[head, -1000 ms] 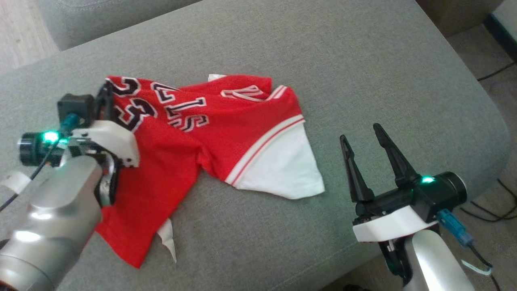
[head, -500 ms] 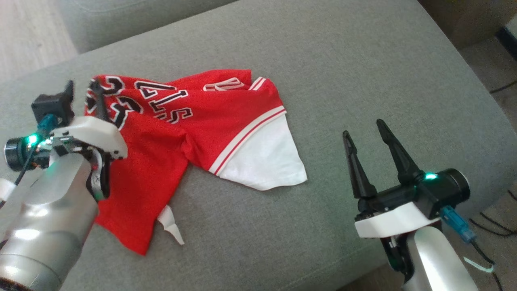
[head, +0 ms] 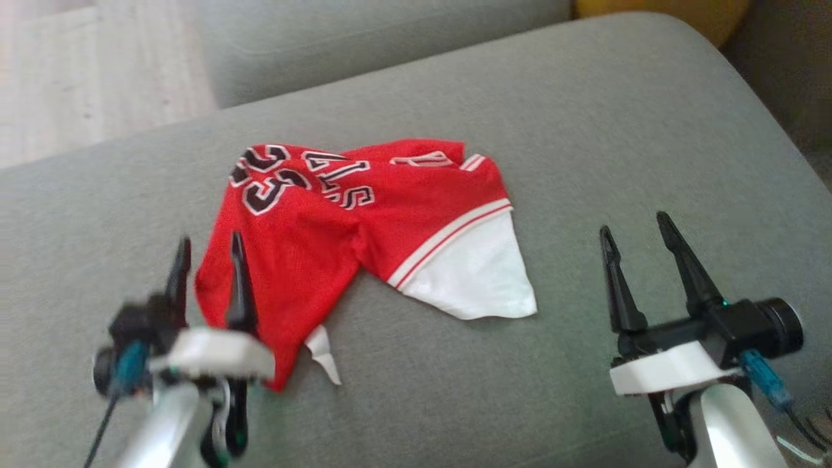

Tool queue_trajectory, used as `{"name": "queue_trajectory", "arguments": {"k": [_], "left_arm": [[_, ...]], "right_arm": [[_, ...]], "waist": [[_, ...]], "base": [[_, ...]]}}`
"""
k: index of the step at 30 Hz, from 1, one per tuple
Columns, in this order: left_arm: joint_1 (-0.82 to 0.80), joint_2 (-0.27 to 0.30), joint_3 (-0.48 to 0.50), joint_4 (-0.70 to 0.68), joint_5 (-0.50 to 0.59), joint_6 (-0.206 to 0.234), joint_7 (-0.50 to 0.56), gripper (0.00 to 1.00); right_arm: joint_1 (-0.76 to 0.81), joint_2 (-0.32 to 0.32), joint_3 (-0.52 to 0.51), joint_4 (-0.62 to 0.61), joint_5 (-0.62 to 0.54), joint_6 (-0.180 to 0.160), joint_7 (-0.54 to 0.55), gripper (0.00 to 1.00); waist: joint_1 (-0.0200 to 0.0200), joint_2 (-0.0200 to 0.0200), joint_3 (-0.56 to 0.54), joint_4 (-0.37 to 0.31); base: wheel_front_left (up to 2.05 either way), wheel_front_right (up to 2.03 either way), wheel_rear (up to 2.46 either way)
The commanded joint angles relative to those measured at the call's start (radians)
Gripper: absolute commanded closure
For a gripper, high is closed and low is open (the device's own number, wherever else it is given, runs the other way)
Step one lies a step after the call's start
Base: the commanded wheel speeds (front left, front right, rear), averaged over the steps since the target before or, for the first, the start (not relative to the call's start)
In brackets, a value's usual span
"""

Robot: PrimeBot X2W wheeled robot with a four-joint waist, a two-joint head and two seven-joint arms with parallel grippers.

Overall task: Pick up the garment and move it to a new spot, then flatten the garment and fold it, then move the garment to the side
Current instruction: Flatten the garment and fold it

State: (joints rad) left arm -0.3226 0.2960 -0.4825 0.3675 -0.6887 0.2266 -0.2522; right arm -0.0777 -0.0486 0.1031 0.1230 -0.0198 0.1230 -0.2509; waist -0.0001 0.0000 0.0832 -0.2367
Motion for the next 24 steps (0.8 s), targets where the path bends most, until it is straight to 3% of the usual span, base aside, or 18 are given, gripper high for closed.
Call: {"name": "queue_trajectory", "arguments": {"k": [1, 10, 18, 24], "left_arm": [[0.009, 0.015, 0.064, -0.070, 0.031, -0.004, -0.009, 0.00], [0.315, -0.089, 0.243, -0.248, 0.196, -0.067, -0.009, 0.00], [0.464, -0.193, 0.362, -0.302, 0.379, -0.177, -0.009, 0.00], [0.500, -0.236, 0.433, -0.288, 0.439, -0.253, -0.009, 0.00]], "right_arm": [[-0.010, -0.002, 0.012, -0.032, -0.012, 0.008, -0.011, 0.00], [0.045, -0.002, -0.054, -0.003, -0.032, 0.008, -0.011, 0.00], [0.077, -0.002, -0.101, 0.011, -0.041, 0.008, -0.011, 0.00], [0.095, -0.002, -0.102, 0.021, -0.041, 0.008, -0.011, 0.00]], "waist": [[0.0001, 0.0000, -0.032, 0.038], [0.0001, 0.0000, -0.068, 0.106], [0.0001, 0.0000, -0.079, 0.134], [0.0001, 0.0000, -0.087, 0.146]], "base": [[0.00, 0.00, 0.00], [0.00, 0.00, 0.00], [0.00, 0.00, 0.00], [0.00, 0.00, 0.00]]}}
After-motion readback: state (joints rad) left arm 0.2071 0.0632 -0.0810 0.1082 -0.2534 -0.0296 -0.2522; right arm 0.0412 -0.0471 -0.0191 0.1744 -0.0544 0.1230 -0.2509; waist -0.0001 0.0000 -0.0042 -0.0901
